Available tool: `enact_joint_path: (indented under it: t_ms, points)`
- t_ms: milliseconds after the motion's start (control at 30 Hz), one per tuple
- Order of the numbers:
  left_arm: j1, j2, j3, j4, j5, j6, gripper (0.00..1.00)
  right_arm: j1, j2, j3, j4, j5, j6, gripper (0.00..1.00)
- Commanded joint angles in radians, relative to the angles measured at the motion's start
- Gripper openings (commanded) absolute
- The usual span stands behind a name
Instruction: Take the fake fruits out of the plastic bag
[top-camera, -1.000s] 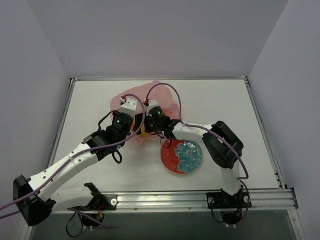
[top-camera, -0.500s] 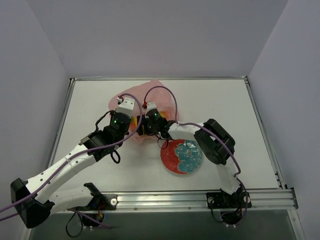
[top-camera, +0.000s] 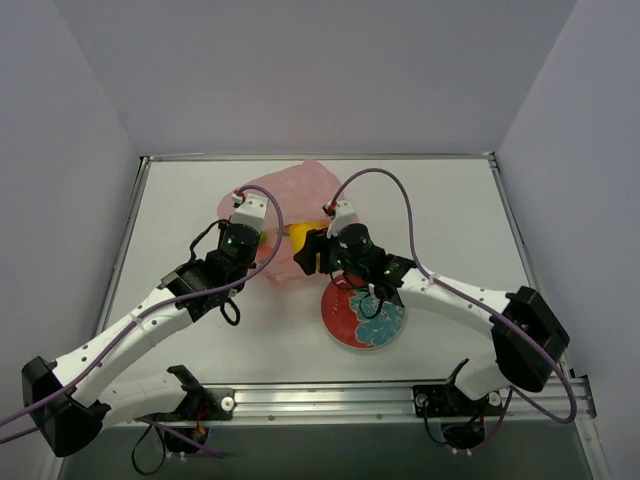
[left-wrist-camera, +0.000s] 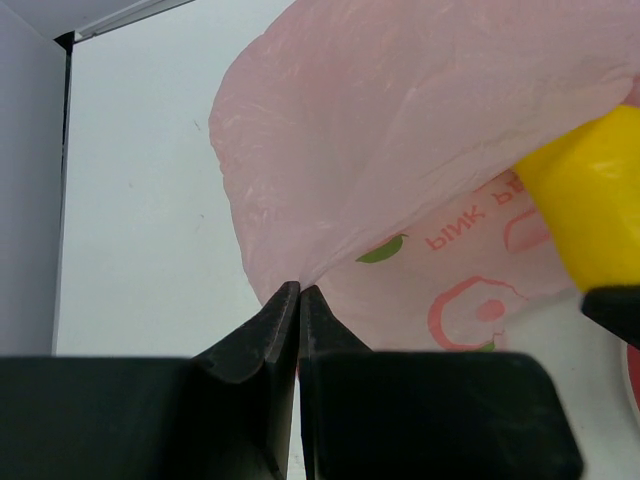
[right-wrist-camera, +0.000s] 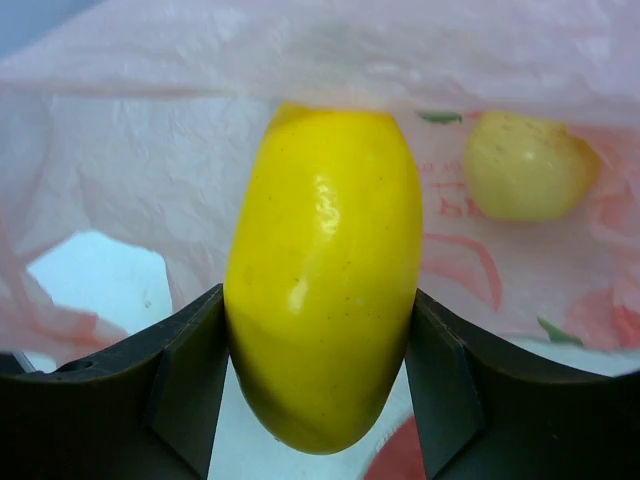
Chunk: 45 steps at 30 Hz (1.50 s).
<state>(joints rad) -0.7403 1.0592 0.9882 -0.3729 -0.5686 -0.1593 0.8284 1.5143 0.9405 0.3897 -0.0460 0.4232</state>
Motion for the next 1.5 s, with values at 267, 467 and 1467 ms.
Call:
enact_joint_path:
  t_ms: [267,467,1467]
  points:
    - [0.012,-0.036,0.033,-0.027,-0.028,0.014,0.02,0.017,-0.374,-0.367,-0.126,0.185,0.089,0.22]
    - [0.012,-0.033,0.03,-0.027,-0.034,0.018,0.02,0.023,-0.494,-0.483,-0.187,0.239,0.124,0.23]
    - [0.012,-0.039,0.044,-0.05,-0.008,0.014,0.02,0.021,-0.569,-0.296,-0.411,0.287,0.097,1.0]
